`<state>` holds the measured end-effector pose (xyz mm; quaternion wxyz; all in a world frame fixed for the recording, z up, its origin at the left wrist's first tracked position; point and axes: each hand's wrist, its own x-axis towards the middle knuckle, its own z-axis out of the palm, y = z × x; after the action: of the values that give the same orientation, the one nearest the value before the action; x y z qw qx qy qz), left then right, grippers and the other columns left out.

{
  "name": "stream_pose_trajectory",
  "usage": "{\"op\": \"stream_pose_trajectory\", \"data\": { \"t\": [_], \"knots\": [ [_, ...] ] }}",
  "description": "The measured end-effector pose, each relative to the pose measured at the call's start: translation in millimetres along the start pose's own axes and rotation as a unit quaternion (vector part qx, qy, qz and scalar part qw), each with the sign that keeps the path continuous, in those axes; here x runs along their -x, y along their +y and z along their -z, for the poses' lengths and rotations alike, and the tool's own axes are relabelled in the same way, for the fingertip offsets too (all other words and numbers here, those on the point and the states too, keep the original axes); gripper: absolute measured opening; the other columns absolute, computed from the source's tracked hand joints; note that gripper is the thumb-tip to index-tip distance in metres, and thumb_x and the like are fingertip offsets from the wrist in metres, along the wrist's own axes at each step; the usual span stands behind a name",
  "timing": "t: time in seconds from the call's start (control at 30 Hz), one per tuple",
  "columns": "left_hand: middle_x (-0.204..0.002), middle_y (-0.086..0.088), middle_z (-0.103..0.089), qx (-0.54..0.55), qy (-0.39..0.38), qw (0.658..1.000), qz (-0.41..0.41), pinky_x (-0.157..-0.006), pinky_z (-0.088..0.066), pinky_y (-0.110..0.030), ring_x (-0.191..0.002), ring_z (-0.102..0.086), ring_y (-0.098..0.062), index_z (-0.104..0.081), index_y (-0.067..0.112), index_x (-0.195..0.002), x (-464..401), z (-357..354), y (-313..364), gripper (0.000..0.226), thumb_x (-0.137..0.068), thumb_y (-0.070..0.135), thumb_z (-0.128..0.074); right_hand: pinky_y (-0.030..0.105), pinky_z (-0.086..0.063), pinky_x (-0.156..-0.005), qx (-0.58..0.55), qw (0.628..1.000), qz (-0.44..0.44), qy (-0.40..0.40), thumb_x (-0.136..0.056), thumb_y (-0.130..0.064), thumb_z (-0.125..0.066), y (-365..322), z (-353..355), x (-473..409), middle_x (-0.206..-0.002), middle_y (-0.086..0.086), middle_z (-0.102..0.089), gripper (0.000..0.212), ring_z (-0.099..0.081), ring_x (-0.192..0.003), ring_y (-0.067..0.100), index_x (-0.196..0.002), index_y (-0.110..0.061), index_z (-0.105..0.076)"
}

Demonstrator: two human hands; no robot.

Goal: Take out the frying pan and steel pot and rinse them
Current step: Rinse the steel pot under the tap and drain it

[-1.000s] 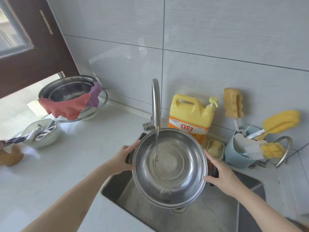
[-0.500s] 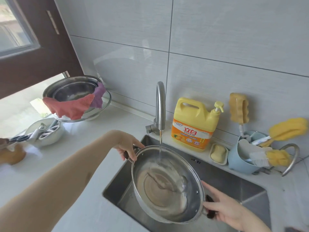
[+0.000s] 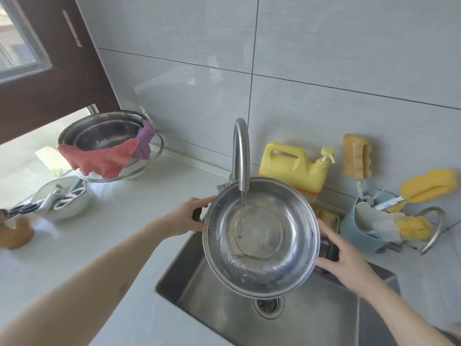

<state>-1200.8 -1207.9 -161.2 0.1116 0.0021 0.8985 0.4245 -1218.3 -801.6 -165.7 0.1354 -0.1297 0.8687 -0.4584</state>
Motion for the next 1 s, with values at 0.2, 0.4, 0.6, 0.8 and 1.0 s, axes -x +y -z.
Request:
{"op": "stream_pose_trajectory", "data": {
  "t": [0.2, 0.4, 0.6, 0.8, 1.0],
  "knots": [
    [-0.135, -0.015, -0.051, 0.162, -0.241, 0.947, 0.139, -0.084, -0.057, -0.039, -0.092, -0.063, -0.028, -0.051, 0.051, -0.132, 7.0, -12.6, -9.4, 0.075, -0.080, 0.001, -0.074, 0.034, -0.057, -0.082, -0.050, 0.971, -0.168, -0.160, -0.080, -0.009, -0.076, -29.0, 40.7, -19.4, -0.123, -0.008, -0.063, 0.068, -0.065, -0.103, 0.018, -0.130, -0.049, -0.053],
    [-0.104, -0.008, -0.058, 0.065, -0.237, 0.959, 0.143, -0.077, -0.057, -0.034, -0.073, -0.061, -0.014, -0.057, 0.051, -0.121, 9.9, 23.0, 15.5, 0.068, -0.081, -0.002, -0.070, 0.033, -0.054, -0.073, -0.187, 0.943, -0.201, -0.187, -0.077, 0.001, -0.075, 7.3, -1.6, 10.5, -0.129, 0.011, -0.058, 0.078, -0.059, -0.095, 0.022, -0.136, -0.043, -0.049],
    [-0.097, -0.010, -0.047, -0.112, -0.112, 0.985, 0.061, -0.061, -0.057, -0.025, -0.052, -0.053, -0.004, -0.039, 0.049, -0.141, 12.6, 30.1, 33.7, 0.083, -0.076, 0.010, -0.073, 0.035, -0.059, -0.070, -0.169, 0.972, -0.122, -0.108, -0.077, 0.000, -0.074, 26.2, -50.9, 30.5, -0.136, -0.011, -0.052, 0.094, -0.070, -0.092, 0.013, -0.143, -0.053, -0.031],
    [-0.108, 0.004, -0.040, -0.083, 0.013, 0.996, -0.033, -0.075, -0.046, -0.024, -0.074, -0.047, -0.010, -0.023, 0.083, -0.118, 17.9, -13.6, 17.0, 0.092, -0.075, 0.019, -0.074, 0.041, -0.050, -0.097, -0.048, 0.998, -0.032, 0.007, -0.073, -0.010, -0.082, 28.8, -23.0, 25.6, -0.137, -0.028, -0.046, 0.100, -0.048, -0.122, -0.005, -0.138, -0.063, -0.028],
    [-0.116, 0.001, -0.040, -0.060, 0.174, 0.973, -0.140, -0.082, -0.046, -0.014, -0.079, -0.051, -0.008, -0.018, 0.077, -0.128, 20.8, -66.8, 11.5, 0.109, -0.075, 0.003, -0.077, 0.006, -0.040, -0.081, 0.106, 0.983, 0.091, 0.117, -0.078, -0.007, -0.078, 39.4, 8.8, 36.6, -0.121, -0.023, -0.045, 0.108, -0.051, -0.103, -0.002, -0.139, -0.068, -0.013]
  ]
}}
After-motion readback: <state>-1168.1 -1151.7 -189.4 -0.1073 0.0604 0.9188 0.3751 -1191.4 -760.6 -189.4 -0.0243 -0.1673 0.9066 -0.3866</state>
